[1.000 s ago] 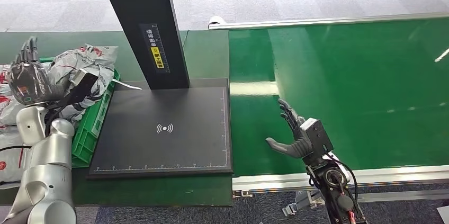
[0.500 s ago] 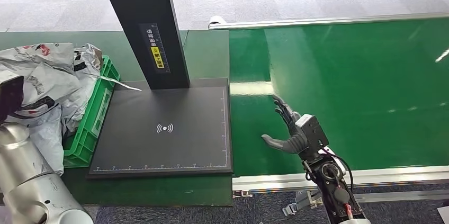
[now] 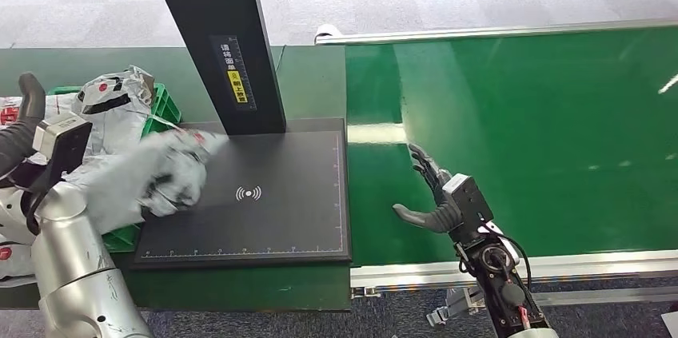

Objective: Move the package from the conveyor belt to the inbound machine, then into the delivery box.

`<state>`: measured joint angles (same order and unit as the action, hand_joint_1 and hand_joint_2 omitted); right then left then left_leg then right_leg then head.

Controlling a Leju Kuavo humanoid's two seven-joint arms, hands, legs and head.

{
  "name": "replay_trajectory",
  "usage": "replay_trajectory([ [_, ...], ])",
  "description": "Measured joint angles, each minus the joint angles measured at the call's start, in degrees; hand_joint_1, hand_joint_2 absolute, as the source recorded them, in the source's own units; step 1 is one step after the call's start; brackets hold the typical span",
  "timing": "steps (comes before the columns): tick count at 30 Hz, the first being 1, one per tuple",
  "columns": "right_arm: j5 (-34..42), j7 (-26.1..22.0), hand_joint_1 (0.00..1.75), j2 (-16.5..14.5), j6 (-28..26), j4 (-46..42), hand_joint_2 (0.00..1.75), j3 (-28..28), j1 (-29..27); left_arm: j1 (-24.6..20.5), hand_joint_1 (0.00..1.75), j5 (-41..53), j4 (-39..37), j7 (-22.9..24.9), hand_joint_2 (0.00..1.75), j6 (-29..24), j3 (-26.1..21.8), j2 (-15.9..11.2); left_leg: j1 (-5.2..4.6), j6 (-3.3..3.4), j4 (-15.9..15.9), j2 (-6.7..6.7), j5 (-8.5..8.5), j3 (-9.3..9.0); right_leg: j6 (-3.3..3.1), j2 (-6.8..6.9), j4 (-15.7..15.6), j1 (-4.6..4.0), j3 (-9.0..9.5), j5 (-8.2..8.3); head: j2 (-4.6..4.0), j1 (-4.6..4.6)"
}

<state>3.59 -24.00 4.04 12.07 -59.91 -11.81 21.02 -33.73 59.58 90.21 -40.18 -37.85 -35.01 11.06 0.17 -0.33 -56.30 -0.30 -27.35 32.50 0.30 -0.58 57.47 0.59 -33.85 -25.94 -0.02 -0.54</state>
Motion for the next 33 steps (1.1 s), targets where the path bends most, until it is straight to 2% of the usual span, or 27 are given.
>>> replay_trajectory([
  [7, -0.44, 1.09, 0.00, 0.39, 0.29, -2.09, 1.75, 0.15, -1.72, -1.37, 0.00, 16.10, -10.27, 0.10, 1.75, 0.02, -2.79, 3.21, 0.00, 0.00, 0.00, 0.02, 0.00, 0.05, 0.01, 0.03, 0.01, 0.00, 0.02, 0.00, 0.00, 0.03],
  [9, -0.89, 1.06, 0.00, 0.40, 0.70, -2.08, 1.75, 0.20, -1.66, -1.63, 0.00, 17.31, -11.63, 0.18, 1.75, 0.00, -4.39, 3.66, -0.01, 0.00, 0.00, 0.02, 0.00, 0.06, 0.01, 0.02, 0.01, 0.01, 0.02, 0.00, 0.00, 0.02],
  [12, -1.36, 0.93, 0.00, 0.34, 1.13, -1.94, 1.75, 0.20, -1.48, -1.25, 0.00, 8.86, -11.68, 0.17, 1.75, -0.02, -5.00, 3.65, 0.00, 0.00, 0.00, -0.01, 0.00, 0.06, 0.01, 0.03, 0.01, 0.00, 0.01, 0.00, 0.00, 0.01],
  [15, -1.45, 0.57, 0.00, 0.34, 1.08, -1.64, 1.75, 0.20, -1.21, -0.50, 0.00, -2.17, -11.37, 0.16, 1.75, -0.01, -3.59, 2.87, 0.01, 0.00, 0.00, -0.04, 0.00, 0.06, 0.01, 0.06, 0.01, -0.01, 0.00, -0.02, 0.00, 0.01],
  [18, -1.40, 0.32, 0.00, 0.47, 0.98, -1.53, 1.75, 0.26, -1.27, -0.15, 0.00, -6.29, -13.16, 0.33, 1.75, 0.20, -1.17, 2.22, 0.00, 0.00, 0.00, -0.08, 0.01, 0.05, 0.01, 0.11, -0.01, 0.00, -0.04, -0.02, 0.00, 0.01],
  [20, -1.33, 0.27, 0.00, 0.71, 1.06, -1.80, 1.75, 0.53, -1.69, -1.15, 0.00, -8.53, -18.55, 3.20, 1.75, 2.20, 2.02, 1.62, -0.01, 0.03, -0.01, -0.21, 0.03, 0.03, 0.02, 0.25, -0.03, 0.01, 0.02, -0.02, 0.00, 0.03],
  [23, -2.08, 0.35, 0.00, 0.99, 2.09, -2.46, 1.75, 1.56, -2.59, -0.81, 0.00, -9.33, -25.14, 15.80, 1.75, 9.40, 12.42, -0.90, -0.01, 0.06, -0.01, -0.23, 0.06, 0.05, 0.03, 0.30, -0.01, 0.02, 0.13, 0.01, 0.00, 0.03],
  [24, -2.64, 0.46, 0.00, 1.05, 2.40, -2.59, 1.75, 2.04, -2.88, 0.19, 0.00, -9.09, -25.04, 19.88, 1.75, 10.41, 16.48, -1.92, -0.01, 0.07, -0.01, -0.16, 0.05, 0.06, 0.03, 0.24, -0.01, 0.02, 0.14, 0.03, 0.00, 0.03],
  [26, -3.72, 0.70, 0.00, 1.08, 2.56, -2.89, 1.75, 2.95, -3.57, 3.10, 0.00, -9.61, -22.26, 25.14, 1.75, 9.45, 23.33, -3.88, -0.02, 0.06, -0.01, 0.00, 0.01, 0.06, 0.04, 0.08, 0.00, 0.02, 0.10, 0.04, 0.00, 0.02],
  [29, -4.59, 0.94, 0.00, 1.08, 2.36, -3.50, 1.75, 3.94, -4.78, 7.61, 0.00, -11.25, -15.62, 28.48, 1.75, 8.56, 30.07, -6.40, -0.01, 0.06, -0.02, -0.01, -0.04, 0.10, 0.06, 0.01, -0.02, 0.01, -0.02, -0.02, 0.00, 0.00],
  [33, -4.70, 1.00, 0.00, 1.04, 2.29, -4.00, 1.75, 4.63, -5.40, 10.78, 0.00, -11.78, -10.28, 29.19, 1.75, 8.64, 35.00, -8.58, 0.01, 0.03, 0.00, -0.10, -0.07, 0.16, 0.10, 0.09, -0.02, -0.01, -0.03, -0.09, 0.00, 0.01],
])
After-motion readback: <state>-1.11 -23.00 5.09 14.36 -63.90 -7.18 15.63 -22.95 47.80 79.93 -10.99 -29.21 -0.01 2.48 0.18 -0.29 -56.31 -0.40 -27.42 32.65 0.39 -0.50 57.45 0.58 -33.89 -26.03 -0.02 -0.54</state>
